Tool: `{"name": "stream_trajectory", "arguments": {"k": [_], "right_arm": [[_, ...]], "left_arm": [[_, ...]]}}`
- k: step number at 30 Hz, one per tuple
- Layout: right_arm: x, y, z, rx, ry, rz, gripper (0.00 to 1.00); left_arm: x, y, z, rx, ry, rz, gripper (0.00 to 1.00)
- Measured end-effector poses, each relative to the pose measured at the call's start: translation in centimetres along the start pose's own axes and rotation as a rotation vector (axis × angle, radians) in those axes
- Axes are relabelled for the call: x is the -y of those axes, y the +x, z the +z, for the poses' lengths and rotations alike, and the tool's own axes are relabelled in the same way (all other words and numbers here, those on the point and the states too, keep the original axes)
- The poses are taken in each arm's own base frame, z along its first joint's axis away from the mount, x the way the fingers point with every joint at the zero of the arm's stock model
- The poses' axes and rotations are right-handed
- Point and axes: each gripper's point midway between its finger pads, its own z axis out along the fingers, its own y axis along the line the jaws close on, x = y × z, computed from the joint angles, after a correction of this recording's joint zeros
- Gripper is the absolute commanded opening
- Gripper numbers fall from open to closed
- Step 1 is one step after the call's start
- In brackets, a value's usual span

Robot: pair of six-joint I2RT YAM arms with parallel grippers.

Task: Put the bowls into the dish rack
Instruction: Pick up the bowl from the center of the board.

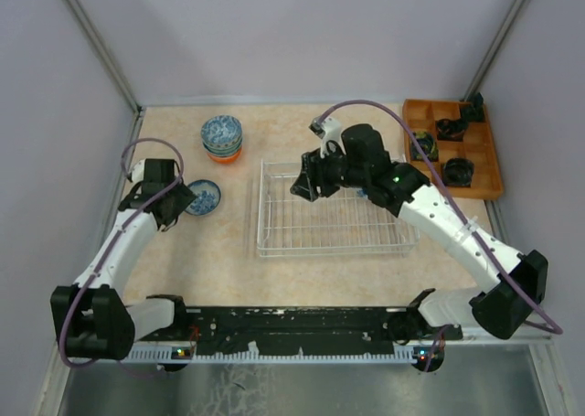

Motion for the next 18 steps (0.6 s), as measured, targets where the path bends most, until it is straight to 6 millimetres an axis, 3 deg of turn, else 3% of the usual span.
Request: {"name": "stream_trajectory", "arguments": {"k": [6,10,18], "right_arm": [[-1.5,1.0,0.8,-0.03,-0.015,-0.022,0.53],[-2.8,1.9,3.4,-0.091,-0.029,-0.044,0.53],[-5.2,1.2,12.2,-0.168,-0.062,-0.102,0.51]], "left_arm": [[-2.4,0.9,0.9,-0.014,-0.057,-0.017,0.83],[-3.2,1.0,0.2,-0.015,-0.02,-0.039,0.89],[-0.7,-4.9,-5.2,0.175,0.143,-0.073,0.91]]}}
